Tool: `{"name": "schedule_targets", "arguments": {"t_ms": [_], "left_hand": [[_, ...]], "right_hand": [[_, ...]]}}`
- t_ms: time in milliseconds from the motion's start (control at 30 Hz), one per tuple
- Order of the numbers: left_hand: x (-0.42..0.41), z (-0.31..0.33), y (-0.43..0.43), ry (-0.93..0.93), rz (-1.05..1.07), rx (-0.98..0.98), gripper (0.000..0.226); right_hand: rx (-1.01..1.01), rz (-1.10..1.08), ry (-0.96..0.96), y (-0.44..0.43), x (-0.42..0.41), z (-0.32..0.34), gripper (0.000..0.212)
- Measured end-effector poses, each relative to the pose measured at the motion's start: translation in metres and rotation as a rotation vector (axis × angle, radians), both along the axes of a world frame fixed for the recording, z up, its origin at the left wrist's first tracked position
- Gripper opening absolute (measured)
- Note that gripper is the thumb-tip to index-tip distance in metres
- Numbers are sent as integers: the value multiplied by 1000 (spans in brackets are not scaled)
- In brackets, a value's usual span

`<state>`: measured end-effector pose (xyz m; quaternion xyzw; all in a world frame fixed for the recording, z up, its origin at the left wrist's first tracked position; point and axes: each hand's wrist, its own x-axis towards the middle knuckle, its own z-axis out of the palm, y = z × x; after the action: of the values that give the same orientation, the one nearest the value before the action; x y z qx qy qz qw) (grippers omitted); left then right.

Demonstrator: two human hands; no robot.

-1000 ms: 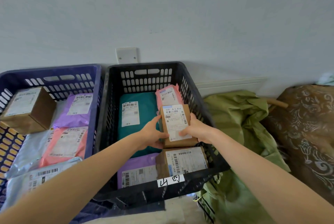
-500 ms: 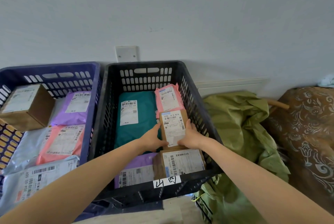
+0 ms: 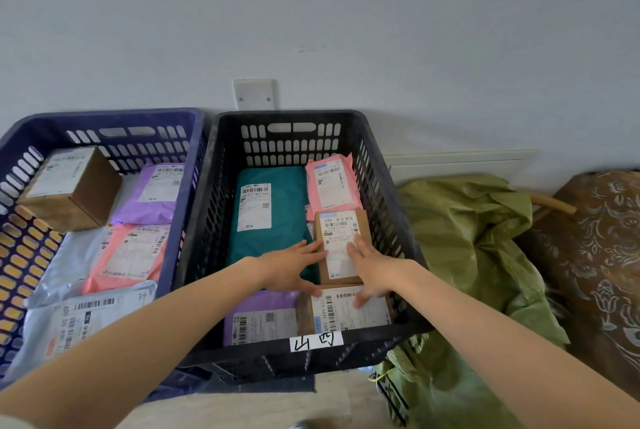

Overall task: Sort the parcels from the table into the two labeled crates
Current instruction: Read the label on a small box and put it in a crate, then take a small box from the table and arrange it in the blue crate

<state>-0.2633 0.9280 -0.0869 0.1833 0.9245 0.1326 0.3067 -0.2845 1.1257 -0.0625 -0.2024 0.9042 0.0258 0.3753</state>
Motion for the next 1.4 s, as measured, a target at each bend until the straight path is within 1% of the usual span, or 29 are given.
{"name": "schedule_targets", "arguments": {"t_ms": [167,267,367,500,567,633,700,733,833,900,1000,1167,1300,1400], "left_hand": [[2,-1,7,38,-9,-71,86],[4,0,10,28,25,-69,84],[6,4,12,19,57,-60,83],[17,12,15,37,97,-6,80],[27,19,14,74,157,30,76],[37,28,10,160,235,55,70],[47,42,4,274,318,79,62],[52,49,-1,328,357,94,58],[71,70,-20,469,464,132,51],[87,84,-39,549,547,145,50],[109,103,-72,618,661,165,49],[162,127,-145,770,875,183,45],[209,138,-212,841,1002,244,42],[246,141,-268,877,1066,229,40]], "right_hand": [[17,5,16,-3,1,-5,116],[5,5,32,-3,1,-5,114],[-49,14,60,0,-1,-1,112],[-175,6,68,4,-5,2,113],[-251,12,86,3,-8,6,111],[-359,13,98,-1,-12,12,101],[-526,-22,73,-10,-15,20,83],[-595,-37,66,-15,-14,24,78],[-715,-38,103,-42,-9,33,77],[-798,-36,95,-66,-1,39,73],[-869,-9,87,-105,10,49,67],[-1018,17,-39,-191,42,68,62],[-1101,47,-48,-269,80,81,63],[-1153,65,-49,-329,113,86,62]]}}
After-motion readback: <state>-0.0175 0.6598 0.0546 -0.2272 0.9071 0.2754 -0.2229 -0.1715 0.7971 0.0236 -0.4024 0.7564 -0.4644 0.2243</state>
